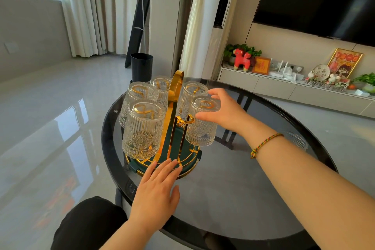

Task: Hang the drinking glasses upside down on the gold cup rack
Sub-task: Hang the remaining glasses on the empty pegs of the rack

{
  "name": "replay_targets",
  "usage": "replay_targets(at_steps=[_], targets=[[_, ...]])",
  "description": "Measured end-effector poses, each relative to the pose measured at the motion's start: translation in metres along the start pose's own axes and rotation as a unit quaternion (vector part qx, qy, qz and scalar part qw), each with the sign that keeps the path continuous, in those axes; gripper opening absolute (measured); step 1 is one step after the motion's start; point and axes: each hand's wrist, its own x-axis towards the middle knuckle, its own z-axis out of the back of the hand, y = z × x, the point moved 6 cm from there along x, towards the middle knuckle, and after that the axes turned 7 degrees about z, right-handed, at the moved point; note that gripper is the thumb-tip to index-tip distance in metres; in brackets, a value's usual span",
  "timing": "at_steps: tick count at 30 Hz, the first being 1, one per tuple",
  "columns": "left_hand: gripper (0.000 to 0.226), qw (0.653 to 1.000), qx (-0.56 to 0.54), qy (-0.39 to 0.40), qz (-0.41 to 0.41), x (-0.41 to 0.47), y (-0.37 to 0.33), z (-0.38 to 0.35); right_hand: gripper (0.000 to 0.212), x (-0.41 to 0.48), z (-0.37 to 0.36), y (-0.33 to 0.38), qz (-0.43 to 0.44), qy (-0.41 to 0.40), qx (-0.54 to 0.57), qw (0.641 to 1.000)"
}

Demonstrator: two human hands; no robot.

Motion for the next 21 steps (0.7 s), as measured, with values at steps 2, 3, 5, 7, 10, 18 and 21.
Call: replay_targets(at_steps=[2, 3, 5, 7, 10, 18, 21], targets=[[0.054, 1.0, -0.01, -0.007, 0.004, 0.0, 0.0, 0.002, 0.073, -0.012, 0.006, -0.009, -0.005, -0.024, 0.015, 1.0], [0.053, 1.0, -0.005, -0.005, 0.005, 0.0, -0.001, 0.003, 0.07, -0.019, 0.01, -0.014, -0.01, -0.037, 0.022, 0.999], [0.054, 1.0, 0.006, 0.0, -0.014, -0.003, -0.005, 0.003, 0.064, -0.037, 0.017, -0.029, -0.026, -0.068, 0.046, 0.996], [0.054, 0.998, 0.013, 0.008, -0.056, -0.007, -0.018, 0.004, 0.055, -0.058, 0.021, -0.046, -0.043, -0.101, 0.075, 0.991], [0.054, 0.992, 0.029, 0.063, -0.105, -0.012, -0.045, -0.006, 0.038, -0.093, 0.02, -0.074, -0.052, -0.138, 0.082, 0.986], [0.05, 0.982, -0.064, 0.165, -0.069, 0.007, -0.075, -0.059, 0.022, -0.168, 0.045, -0.157, -0.184, -0.352, 0.042, 0.917], [0.049, 0.979, -0.04, 0.19, -0.063, 0.011, -0.074, -0.068, 0.047, -0.177, 0.049, -0.182, -0.249, -0.385, 0.017, 0.888]])
